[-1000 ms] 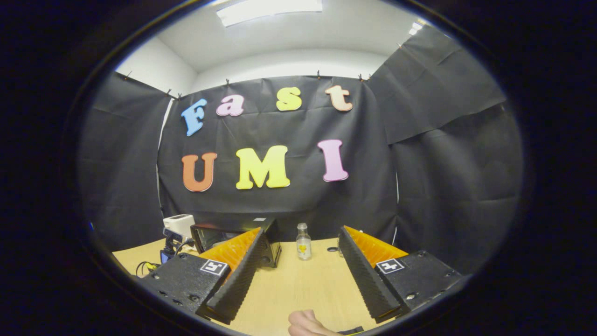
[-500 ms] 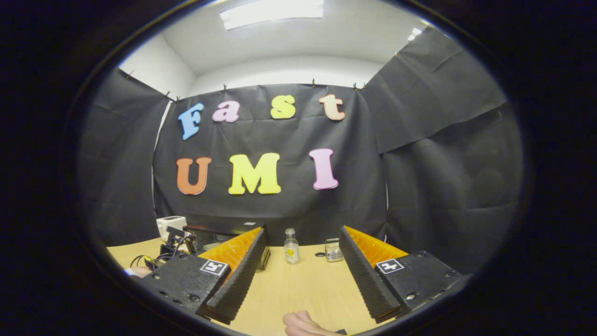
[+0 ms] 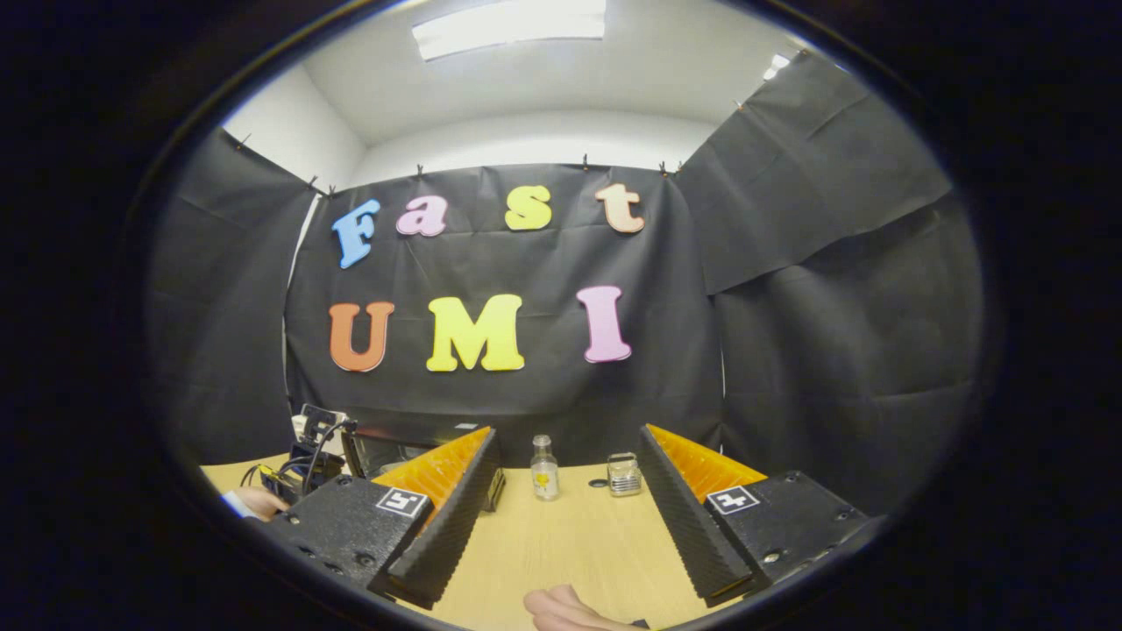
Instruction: Open the electric oven with the left hand, put the food in, and close the electric oven.
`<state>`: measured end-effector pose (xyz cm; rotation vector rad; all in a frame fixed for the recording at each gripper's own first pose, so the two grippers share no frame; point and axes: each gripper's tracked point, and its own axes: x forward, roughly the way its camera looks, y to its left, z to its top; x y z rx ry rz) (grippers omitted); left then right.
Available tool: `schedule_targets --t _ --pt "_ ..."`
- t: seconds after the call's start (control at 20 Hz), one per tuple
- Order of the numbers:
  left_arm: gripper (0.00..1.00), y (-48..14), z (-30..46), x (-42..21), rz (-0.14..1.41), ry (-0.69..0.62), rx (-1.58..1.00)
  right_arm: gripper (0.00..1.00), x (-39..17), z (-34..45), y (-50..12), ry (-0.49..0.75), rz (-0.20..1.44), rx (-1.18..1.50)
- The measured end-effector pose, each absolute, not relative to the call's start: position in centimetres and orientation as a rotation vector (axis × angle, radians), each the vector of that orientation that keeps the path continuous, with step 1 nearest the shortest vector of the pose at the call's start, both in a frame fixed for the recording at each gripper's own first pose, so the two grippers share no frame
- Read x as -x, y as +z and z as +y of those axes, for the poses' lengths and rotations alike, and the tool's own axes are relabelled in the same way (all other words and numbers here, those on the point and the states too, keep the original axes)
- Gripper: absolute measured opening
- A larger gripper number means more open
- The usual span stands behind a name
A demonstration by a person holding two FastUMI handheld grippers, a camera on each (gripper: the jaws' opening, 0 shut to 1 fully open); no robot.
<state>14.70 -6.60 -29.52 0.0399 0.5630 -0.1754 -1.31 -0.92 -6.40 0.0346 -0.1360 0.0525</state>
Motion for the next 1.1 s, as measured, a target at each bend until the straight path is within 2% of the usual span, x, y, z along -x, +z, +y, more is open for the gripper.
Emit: schedule_targets --t 0.2,0.4,0.95,1.0,1.05,1.1 --pt "0.95 -28.0 -5.8 -16.3 0.510 -0.137 -0.122 0.96 1.2 -1.3 -6.6 0.039 -0.131 -0.033" --pt "0.98 -26.3 -5.7 -17.8 0.469 -0.122 -0.090 0.96 1.0 -1.5 -6.9 0.040 -0.125 -0.044" --pt "0.97 -26.1 -5.0 -23.4 0.474 -0.109 -0.019 0.96 0.2 -1.7 -7.6 0.038 -0.100 -0.061" --pt "0.96 -25.9 -5.0 -24.0 0.471 -0.107 -0.009 1.00 0.1 -1.8 -7.7 0.038 -0.100 -0.061" --pt "0.96 -25.6 -4.9 -24.6 0.465 -0.106 -0.003 1.00 0.1 -1.8 -7.7 0.037 -0.100 -0.061" --pt "0.96 -25.1 -4.9 -25.3 0.456 -0.107 -0.006 0.96 0.0 -1.8 -7.8 0.035 -0.100 -0.061"
